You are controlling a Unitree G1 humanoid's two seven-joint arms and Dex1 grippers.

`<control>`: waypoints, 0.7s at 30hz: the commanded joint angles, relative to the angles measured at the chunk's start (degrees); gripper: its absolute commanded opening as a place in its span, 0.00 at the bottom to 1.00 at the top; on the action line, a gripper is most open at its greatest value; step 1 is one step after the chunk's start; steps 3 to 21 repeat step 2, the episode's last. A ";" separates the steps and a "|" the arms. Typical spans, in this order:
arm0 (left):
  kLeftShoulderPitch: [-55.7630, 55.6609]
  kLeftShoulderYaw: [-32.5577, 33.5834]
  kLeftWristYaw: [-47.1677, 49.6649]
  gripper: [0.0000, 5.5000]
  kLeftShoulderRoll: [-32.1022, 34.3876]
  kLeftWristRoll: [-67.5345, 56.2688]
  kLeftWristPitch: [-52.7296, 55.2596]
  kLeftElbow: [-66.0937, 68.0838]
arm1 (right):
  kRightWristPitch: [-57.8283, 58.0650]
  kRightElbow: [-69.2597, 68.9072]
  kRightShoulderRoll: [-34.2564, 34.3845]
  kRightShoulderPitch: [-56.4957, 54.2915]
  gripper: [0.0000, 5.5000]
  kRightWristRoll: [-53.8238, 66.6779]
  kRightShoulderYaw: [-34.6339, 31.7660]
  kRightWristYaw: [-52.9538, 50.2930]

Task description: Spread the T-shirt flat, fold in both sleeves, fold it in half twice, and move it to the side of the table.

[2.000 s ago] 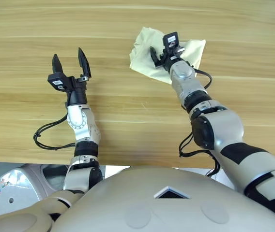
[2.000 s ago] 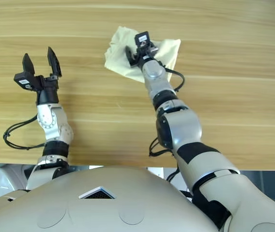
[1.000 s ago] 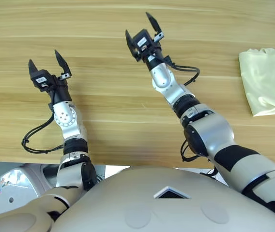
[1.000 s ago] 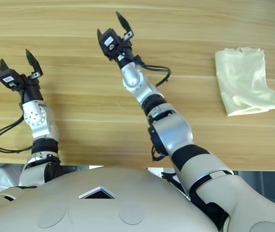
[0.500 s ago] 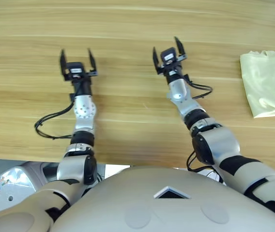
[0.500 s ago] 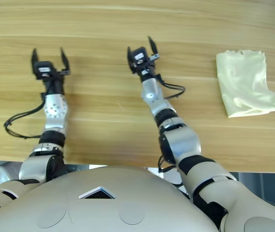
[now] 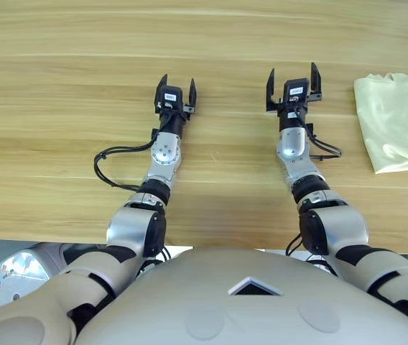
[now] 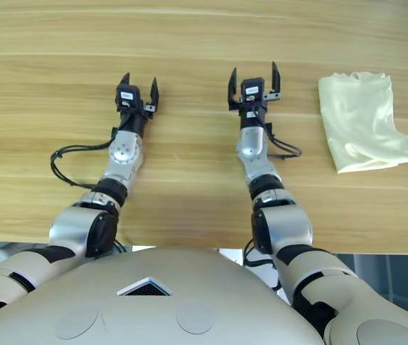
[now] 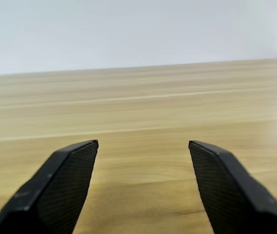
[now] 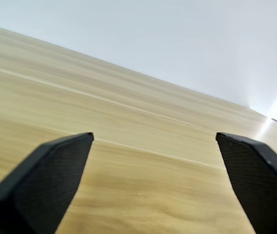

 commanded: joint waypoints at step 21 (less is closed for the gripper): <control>0.87 0.74 -4.72 0.67 -0.62 -2.65 1.30 0.52 | 0.07 1.99 -0.08 0.61 0.88 0.55 -0.58 0.35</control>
